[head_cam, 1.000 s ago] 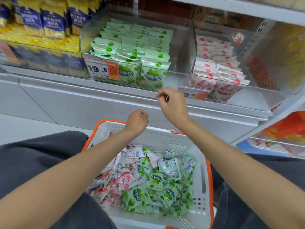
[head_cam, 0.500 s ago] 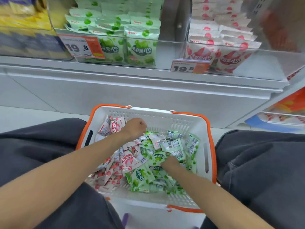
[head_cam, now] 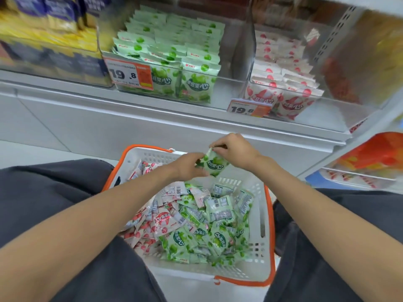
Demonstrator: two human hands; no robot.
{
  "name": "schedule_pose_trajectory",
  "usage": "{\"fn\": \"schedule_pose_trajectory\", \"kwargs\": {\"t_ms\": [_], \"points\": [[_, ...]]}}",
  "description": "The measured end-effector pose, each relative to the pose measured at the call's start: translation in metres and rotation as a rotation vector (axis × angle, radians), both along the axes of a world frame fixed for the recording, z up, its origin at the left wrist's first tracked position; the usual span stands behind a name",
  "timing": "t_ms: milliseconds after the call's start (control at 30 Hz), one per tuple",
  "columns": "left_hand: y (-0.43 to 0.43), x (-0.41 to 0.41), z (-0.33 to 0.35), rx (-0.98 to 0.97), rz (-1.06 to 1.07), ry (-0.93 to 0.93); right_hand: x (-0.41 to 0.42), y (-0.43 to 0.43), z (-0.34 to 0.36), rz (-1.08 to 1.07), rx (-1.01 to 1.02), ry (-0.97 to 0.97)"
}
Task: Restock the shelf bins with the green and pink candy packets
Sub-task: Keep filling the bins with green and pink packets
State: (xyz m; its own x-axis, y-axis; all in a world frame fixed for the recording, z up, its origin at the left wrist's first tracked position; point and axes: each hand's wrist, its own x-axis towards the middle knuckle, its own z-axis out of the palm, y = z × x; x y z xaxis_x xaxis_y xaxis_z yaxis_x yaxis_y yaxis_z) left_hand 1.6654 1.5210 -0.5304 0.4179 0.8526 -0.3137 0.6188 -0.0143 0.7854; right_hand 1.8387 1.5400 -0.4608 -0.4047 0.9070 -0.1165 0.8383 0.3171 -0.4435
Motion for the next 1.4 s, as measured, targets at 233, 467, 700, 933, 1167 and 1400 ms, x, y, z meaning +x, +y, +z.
{"fn": "schedule_pose_trajectory", "kwargs": {"t_ms": [233, 467, 700, 933, 1167, 1400], "points": [[0.019, -0.014, 0.068, 0.05, 0.194, -0.328, 0.003, 0.022, 0.068, -0.029, -0.086, 0.133], [0.073, -0.064, 0.165, 0.544, 0.425, -0.218, -0.006, 0.057, 0.165, -0.092, 0.264, 0.341], [0.148, -0.073, 0.211, 0.544, 0.054, 0.306, -0.033, 0.104, 0.167, -0.023, 0.336, -0.022], [0.169, -0.069, 0.197, 0.506, 0.019, 0.287, -0.047, 0.12, 0.161, 0.137, 0.167, -0.147], [0.173, -0.071, 0.184, 0.482, 0.13, 0.099, -0.066, 0.133, 0.16, 0.195, -0.039, -0.283], [0.174, -0.068, 0.184, 0.441, 0.119, 0.1, -0.08, 0.138, 0.149, -0.077, -0.379, -0.077]]}}
